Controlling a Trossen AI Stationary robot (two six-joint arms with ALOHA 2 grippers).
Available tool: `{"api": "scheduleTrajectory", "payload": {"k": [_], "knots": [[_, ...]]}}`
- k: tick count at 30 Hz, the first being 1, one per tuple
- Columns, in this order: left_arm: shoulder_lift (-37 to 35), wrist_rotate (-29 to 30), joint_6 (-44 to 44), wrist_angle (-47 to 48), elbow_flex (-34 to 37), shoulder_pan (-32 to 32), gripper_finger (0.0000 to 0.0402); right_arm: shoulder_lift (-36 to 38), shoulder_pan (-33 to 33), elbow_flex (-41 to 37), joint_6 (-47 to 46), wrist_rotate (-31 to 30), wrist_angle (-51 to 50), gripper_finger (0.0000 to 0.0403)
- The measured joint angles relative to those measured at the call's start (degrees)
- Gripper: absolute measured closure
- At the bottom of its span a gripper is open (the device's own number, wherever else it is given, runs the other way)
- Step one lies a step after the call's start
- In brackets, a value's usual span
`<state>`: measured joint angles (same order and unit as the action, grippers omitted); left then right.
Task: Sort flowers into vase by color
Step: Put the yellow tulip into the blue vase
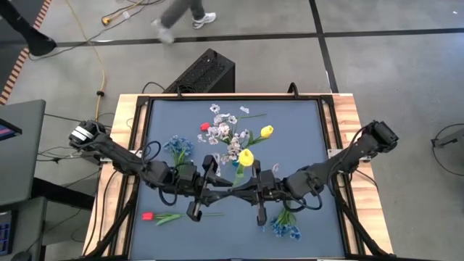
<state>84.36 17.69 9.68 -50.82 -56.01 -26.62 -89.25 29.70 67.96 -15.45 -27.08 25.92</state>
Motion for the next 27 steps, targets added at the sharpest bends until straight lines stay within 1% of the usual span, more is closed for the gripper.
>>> {"api": "scheduleTrajectory", "payload": {"k": [2, 6, 9, 11, 20, 27], "knots": [[-0.07, -0.09, 3.33, 2.47, 0.0, -0.17, 0.0262, 0.02, 0.4, 0.0, -3.74, -0.01, -2.9, 0.0386], [-0.07, -0.28, 11.71, 11.17, 0.0, -0.3, 0.0234, 0.02, 1.16, 0.0, -9.1, -0.01, -8.85, 0.0386], [-0.07, 0.26, 16.19, 16.99, 0.0, -0.3, 0.0221, 0.02, 1.7, 0.0, -11.41, -0.01, -11.89, 0.0386], [-0.07, 0.61, 18.22, 18.96, 0.0, -0.28, 0.0216, 0.02, 1.87, 0.0, -12.96, 0.03, -13.24, 0.0386], [-0.07, 0.78, 17.41, 17.56, 0.0, -0.85, 0.0214, 0.02, 2.27, 0.0, -19.16, 2.85, -20.74, 0.0386], [0.04, 2.45, 18.32, 19.77, 0.01, -0.89, 0.0215, 0.02, 2.01, 0.0, -19.11, 2.96, -20.81, 0.0386]]}}
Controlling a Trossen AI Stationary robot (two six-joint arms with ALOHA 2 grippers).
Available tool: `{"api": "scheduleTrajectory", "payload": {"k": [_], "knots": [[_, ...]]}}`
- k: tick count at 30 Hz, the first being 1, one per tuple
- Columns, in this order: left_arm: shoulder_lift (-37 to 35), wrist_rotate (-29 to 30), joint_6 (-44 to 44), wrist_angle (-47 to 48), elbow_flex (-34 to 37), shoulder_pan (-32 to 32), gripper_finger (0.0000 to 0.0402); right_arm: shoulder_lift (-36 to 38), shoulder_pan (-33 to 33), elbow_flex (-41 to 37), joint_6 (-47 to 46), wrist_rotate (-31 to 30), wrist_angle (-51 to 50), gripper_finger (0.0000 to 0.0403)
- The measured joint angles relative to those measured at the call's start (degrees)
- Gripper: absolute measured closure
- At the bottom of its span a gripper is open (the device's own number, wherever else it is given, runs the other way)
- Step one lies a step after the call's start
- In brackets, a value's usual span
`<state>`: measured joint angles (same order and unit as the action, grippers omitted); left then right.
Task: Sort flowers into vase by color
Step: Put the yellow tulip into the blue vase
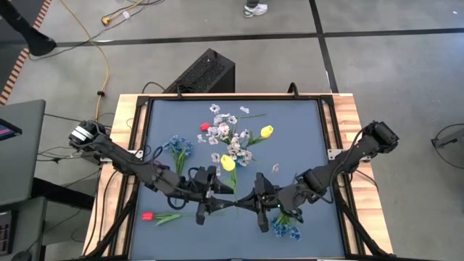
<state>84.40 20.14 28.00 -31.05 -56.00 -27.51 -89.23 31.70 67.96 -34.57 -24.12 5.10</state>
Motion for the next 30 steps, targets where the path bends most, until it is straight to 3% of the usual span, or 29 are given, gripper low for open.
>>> {"api": "scheduleTrajectory", "payload": {"k": [23, 30], "knots": [[0.07, 6.78, 0.54, 1.43, 0.01, 0.2, 0.0215, -0.02, -3.02, 0.0, 1.79, 1.73, 0.02, 0.0386], [0.09, 6.94, -0.83, 1.76, 0.01, 0.24, 0.0255, -0.02, -3.04, 0.0, 2.03, 1.73, 0.01, 0.0386]]}}
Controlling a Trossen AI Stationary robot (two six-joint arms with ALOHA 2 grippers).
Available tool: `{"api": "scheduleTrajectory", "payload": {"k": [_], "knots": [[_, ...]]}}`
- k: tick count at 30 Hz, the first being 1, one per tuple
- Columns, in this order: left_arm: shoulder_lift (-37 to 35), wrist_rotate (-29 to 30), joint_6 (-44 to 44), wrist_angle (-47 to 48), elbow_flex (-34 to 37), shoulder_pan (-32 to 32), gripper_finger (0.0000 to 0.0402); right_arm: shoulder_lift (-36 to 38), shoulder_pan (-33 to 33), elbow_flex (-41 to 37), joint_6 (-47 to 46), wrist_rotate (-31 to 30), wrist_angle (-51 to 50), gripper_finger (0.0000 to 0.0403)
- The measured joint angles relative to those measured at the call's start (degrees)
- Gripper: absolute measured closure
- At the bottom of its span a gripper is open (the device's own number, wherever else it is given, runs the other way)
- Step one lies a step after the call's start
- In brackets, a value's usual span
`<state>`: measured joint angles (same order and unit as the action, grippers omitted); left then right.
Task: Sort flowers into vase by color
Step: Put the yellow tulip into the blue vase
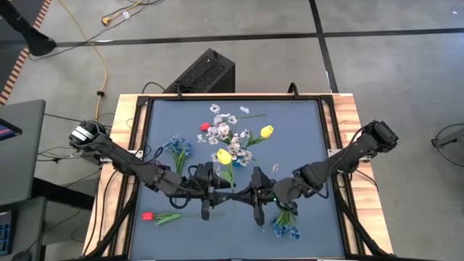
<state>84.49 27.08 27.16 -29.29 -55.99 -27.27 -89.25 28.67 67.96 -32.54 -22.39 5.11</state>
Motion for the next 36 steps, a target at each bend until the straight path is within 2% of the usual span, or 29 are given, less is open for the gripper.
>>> {"api": "scheduleTrajectory", "payload": {"k": [6, 10, 21, 25, 32, 36], "knots": [[0.0, 0.08, -0.44, -0.03, 0.0, 0.82, 0.0336, 0.0, 0.0, 0.0, 0.03, 0.0, 0.01, 0.0384], [0.0, -1.77, -0.43, -0.2, -0.01, 1.39, 0.0391, 0.0, -0.02, 0.0, -0.16, 0.0, -0.01, 0.035], [-1.83, -2.91, -2.95, -0.04, 0.0, 1.5, 0.04, 0.09, -0.04, 0.0, -0.45, 0.14, 0.53, 0.0262], [-4.69, -3.45, -7.38, 0.01, 0.0, 0.61, 0.0401, 0.92, 0.17, -0.02, -0.45, 3.82, 0.06, 0.0237], [-12.11, -1.71, -19.26, 2.27, -0.02, -2.3, 0.0401, 3.16, 1.19, -0.02, -1.09, 6.27, -2.13, 0.0234], [-16.03, 6.42, -22.72, 5.46, 1.06, -5.39, 0.0401, 4.37, 2.77, -0.02, -2.02, 6.15, -5.13, 0.0241]]}}
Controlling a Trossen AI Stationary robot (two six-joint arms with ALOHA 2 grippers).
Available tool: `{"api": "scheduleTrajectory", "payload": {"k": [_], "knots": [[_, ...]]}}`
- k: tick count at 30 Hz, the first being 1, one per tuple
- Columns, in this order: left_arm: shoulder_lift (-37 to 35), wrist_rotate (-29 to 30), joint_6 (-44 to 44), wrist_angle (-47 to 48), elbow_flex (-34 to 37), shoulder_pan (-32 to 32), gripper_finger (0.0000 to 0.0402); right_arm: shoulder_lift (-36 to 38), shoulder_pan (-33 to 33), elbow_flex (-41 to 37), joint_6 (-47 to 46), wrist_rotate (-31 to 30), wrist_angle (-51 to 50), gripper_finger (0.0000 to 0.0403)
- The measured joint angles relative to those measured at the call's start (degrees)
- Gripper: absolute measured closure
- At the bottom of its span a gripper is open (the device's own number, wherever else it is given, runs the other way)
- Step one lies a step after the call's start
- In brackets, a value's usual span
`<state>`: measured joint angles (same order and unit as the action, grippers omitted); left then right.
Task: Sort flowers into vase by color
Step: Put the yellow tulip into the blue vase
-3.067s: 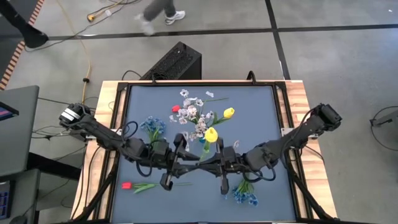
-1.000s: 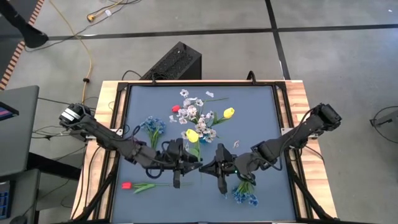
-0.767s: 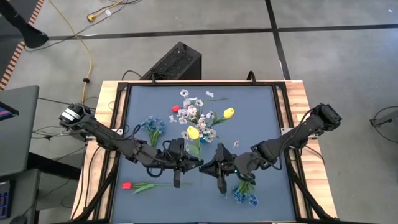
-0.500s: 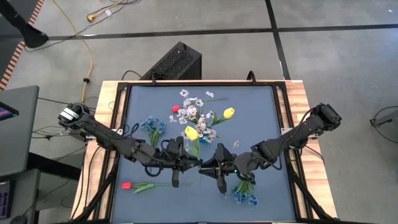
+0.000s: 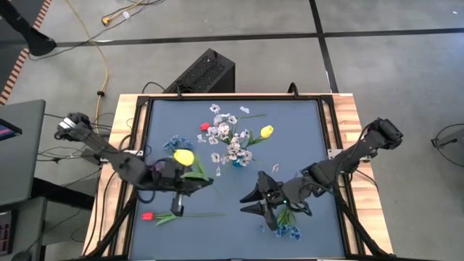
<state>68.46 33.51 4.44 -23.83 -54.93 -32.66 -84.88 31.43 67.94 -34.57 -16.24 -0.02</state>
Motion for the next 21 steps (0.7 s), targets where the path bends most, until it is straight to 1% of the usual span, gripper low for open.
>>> {"api": "scheduleTrajectory", "payload": {"k": [1, 3, 5, 8, 10, 12, 15, 16, 18, 21], "knots": [[-1.06, 2.21, -0.67, -0.13, 1.14, -0.78, 0.0401, 0.19, 0.4, 0.0, -0.56, -0.1, -0.9, 0.0243], [-3.42, 4.59, -1.03, -3.09, 4.76, -2.01, 0.0401, 0.26, 1.08, 0.0, -1.68, -0.2, -2.43, 0.0247], [-5.69, 5.04, -0.41, -9.35, 9.8, -2.21, 0.0401, 0.26, 1.73, 0.0, -2.38, -0.37, -3.38, 0.0251], [-7.68, 7.47, 3.33, -20.25, 18.28, -2.11, 0.0401, 0.26, 2.31, 0.0, -2.56, -0.45, -3.99, 0.0256], [-7.79, 9.67, 5.21, -26.04, 23.08, -1.93, 0.0401, 0.26, 2.32, 0.0, -2.56, -0.45, -4.27, 0.0259], [-7.18, 13.1, 6.78, -29.91, 26.57, -1.81, 0.0401, 0.26, 2.35, 0.0, -2.56, -0.45, -4.27, 0.0263], [-5.39, 19.17, 7.39, -31.0, 29.33, -0.89, 0.0401, 0.26, 2.28, 0.0, -2.56, -0.52, -4.26, 0.0267], [-4.71, 20.25, 7.91, -31.01, 29.71, -0.13, 0.0401, 0.26, 2.19, 0.0, -2.56, -0.54, -4.3, 0.0268], [-2.92, 20.38, 8.95, -31.01, 29.75, 2.01, 0.0401, 0.26, 2.15, 0.0, -2.56, -0.58, -4.29, 0.027], [0.41, 14.9, 10.51, -31.07, 29.56, 6.22, 0.0401, 0.26, 2.13, 0.0, -2.56, -0.62, -4.29, 0.027]]}}
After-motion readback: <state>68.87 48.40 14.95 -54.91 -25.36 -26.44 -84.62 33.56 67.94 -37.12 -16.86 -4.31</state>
